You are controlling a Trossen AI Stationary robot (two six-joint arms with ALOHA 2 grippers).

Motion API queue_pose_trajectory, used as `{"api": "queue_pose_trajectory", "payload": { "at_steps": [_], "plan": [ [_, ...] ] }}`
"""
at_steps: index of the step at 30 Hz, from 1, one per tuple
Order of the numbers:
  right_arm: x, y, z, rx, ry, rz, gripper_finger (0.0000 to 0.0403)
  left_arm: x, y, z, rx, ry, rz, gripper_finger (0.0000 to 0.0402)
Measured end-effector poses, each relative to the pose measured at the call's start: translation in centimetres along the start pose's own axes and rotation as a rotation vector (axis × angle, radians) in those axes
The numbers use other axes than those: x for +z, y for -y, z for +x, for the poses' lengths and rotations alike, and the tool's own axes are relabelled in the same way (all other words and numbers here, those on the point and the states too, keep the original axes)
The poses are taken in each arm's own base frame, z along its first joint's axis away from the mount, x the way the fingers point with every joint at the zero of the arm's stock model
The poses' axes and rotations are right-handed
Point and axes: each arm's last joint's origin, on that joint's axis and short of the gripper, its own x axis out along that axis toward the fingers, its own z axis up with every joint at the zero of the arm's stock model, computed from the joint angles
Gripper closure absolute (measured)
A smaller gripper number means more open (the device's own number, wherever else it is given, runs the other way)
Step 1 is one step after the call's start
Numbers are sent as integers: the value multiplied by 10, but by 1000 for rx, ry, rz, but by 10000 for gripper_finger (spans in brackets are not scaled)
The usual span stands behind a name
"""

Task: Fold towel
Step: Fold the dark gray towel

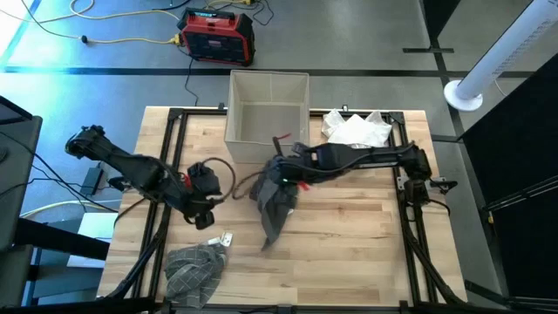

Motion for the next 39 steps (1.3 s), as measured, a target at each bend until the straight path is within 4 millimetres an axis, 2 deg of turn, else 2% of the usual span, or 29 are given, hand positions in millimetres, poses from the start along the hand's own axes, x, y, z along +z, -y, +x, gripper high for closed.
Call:
{"api": "queue_pose_trajectory", "payload": {
  "at_steps": [4,10,13,15,18,21,24,31,39],
  "plan": [
    [-20,-1,-23,-12,-100,-134,232,-3,12,11,-2,-55,65,300],
    [-16,-3,-28,18,-38,-250,246,-7,19,13,-40,-97,95,300],
    [-14,0,-11,40,0,-258,257,-9,19,8,-58,-91,68,300],
    [-18,1,8,76,5,-247,263,-11,20,4,-74,-87,46,300],
    [-35,0,38,80,-2,-255,272,-15,22,-2,-103,-88,11,300],
    [-52,-2,66,-15,32,-299,280,-19,26,-6,-122,-88,7,300],
    [-62,-4,87,-93,104,-340,281,-23,29,-8,-132,-90,29,300],
    [-73,6,120,-134,208,-282,279,-23,30,-8,-127,-88,22,300],
    [-73,27,137,-169,281,-159,288,-22,28,-8,-94,-55,3,300]
  ]
}}
